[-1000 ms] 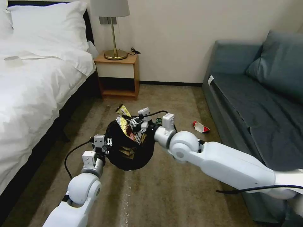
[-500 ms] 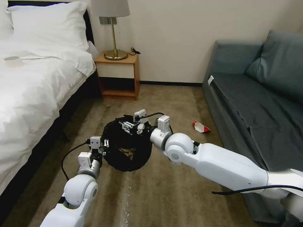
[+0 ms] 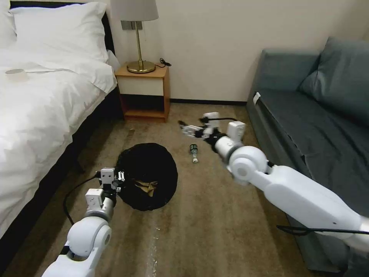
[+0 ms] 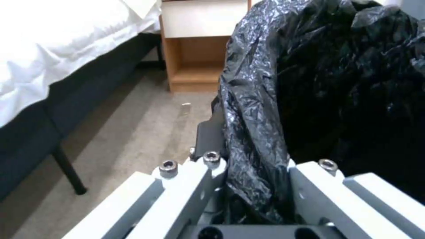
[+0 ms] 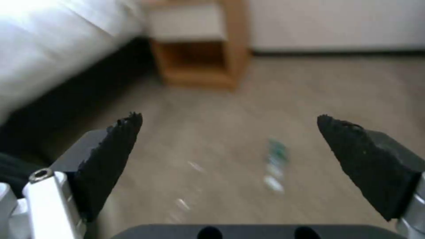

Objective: Pick up the trash bin, then pick up the garbage on the floor and place it into the trash bin.

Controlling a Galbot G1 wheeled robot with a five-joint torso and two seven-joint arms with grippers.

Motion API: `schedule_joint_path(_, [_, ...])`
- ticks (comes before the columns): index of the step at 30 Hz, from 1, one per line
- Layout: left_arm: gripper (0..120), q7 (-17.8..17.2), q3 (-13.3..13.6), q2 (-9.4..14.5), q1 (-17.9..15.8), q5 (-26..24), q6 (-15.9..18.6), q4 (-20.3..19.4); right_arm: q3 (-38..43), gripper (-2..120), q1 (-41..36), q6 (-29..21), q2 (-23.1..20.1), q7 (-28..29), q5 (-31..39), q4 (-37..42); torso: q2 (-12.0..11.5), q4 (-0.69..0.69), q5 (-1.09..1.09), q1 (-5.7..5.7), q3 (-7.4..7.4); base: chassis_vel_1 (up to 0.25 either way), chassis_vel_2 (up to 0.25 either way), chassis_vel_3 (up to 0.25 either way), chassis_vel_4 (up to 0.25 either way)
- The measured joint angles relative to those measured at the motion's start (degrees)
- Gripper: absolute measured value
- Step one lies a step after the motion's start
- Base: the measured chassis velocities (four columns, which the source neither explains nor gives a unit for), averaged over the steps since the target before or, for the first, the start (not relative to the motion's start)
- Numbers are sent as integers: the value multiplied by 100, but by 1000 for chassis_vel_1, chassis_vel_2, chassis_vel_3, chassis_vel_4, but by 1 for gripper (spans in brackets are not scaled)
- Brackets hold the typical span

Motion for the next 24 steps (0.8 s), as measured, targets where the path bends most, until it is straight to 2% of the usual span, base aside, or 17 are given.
schedule_joint_path(1, [4, 0, 0, 0, 0, 0, 0, 0, 0, 100, 0, 0, 0, 0, 0, 0, 0, 0, 0, 0, 0, 0, 0, 0, 0])
schedule_joint_path(3, [4, -10, -72, 27, 152, 22, 13, -191, 512, 100, -588, -246, -373, 174, -5, 69, 0, -1, -3, 0, -1, 0, 0, 0, 0])
schedule_joint_path(5, [4, -14, -100, 38, 199, 34, 21, -251, 674, 100, -784, -271, -493, 189, -22, 82, 0, -2, -2, 0, -1, 0, 0, 0, 0])
schedule_joint_path(6, [4, -26, -181, 62, 313, 81, 32, -392, 1124, 100, -1373, -284, -822, 193, -133, 129, 0, -1, -2, 0, -2, 0, 0, 0, 0])
schedule_joint_path(7, [4, -26, -181, 62, 313, 81, 32, -392, 1124, 100, -1373, -284, -822, 193, -133, 129, 0, -1, -2, 0, -2, 0, 0, 0, 0])
schedule_joint_path(9, [4, -32, -310, 71, 481, 180, 33, -620, 1570, 100, -2156, -227, -1219, 123, -372, 161, 0, -3, 1, 0, -1, 0, 0, 0, 0])
schedule_joint_path(10, [4, -32, -310, 71, 481, 180, 33, -620, 1570, 100, -2156, -227, -1219, 123, -372, 161, 0, -3, 1, 0, -1, 0, 0, 0, 0])
schedule_joint_path(12, [4, -32, -385, 72, 636, 229, 30, -814, 2020, 100, -2715, -136, -1429, -10, -612, 156, 0, -3, -3, 0, -2, 0, 0, 0, 0])
schedule_joint_path(15, [4, -30, -451, 83, 774, 293, 20, -990, 2465, 100, -3109, -97, -1437, -72, -735, 99, 0, -1, -2, 0, -2, 0, 0, 0, 0])
schedule_joint_path(19, [4, -32, -480, 91, 816, 304, 19, -1059, 2614, 100, -3219, -75, -1388, -85, -794, 49, 0, 0, -2, -1, -2, 0, 0, 0, 0])
schedule_joint_path(21, [4, -53, -566, 111, 958, 336, 10, -1287, 3023, 100, -3455, 20, -1215, -231, -1005, -148, 0, 0, -2, 0, -1, 0, 0, 0, 0])
schedule_joint_path(24, [4, -46, -583, 108, 1035, 380, -13, -1350, 3162, 100, -3529, 21, -1143, -241, -1006, -195, 0, 0, -3, 0, -1, 0, 0, 0, 0])
